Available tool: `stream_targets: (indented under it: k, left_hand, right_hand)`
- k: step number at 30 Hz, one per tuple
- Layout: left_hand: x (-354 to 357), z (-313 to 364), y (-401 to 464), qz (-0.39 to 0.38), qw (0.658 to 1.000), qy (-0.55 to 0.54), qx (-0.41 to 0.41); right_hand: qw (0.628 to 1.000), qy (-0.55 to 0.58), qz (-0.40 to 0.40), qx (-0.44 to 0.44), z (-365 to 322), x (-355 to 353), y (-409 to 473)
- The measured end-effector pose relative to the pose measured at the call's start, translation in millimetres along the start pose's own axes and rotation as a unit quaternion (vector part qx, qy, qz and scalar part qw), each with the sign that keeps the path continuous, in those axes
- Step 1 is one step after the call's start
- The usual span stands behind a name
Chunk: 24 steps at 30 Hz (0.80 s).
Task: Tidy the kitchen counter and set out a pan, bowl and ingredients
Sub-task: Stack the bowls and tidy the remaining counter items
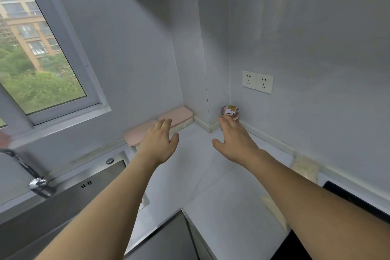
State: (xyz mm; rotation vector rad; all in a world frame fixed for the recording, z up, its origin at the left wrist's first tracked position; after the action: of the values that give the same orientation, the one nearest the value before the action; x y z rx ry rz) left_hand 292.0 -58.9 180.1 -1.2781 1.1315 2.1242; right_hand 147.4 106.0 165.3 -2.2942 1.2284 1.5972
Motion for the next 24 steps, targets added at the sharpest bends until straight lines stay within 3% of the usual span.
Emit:
stream_targets:
  k: [15, 24]
  left_hand:
    - [61, -123, 95, -0.028, 0.998, -0.002, -0.052]
    - [107, -236, 157, -0.066, 0.988, -0.013, -0.142]
  right_hand:
    - [0.998, 0.018, -0.057, 0.017, -32, 115, 103]
    - [0.989, 0.051, -0.119, 0.071, -59, 209, 193]
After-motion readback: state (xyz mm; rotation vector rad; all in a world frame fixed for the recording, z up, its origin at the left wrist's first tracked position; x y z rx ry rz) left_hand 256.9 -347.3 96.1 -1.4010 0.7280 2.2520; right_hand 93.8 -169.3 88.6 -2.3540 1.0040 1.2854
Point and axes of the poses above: each hand's wrist, its own y-axis towards the middle knuckle, its own x-axis out of the palm, z = x × y, the point moved 4 cm from there along y, towards the middle knuckle, and after that the axes turned 13 degrees about z, right-handed, at the moved point
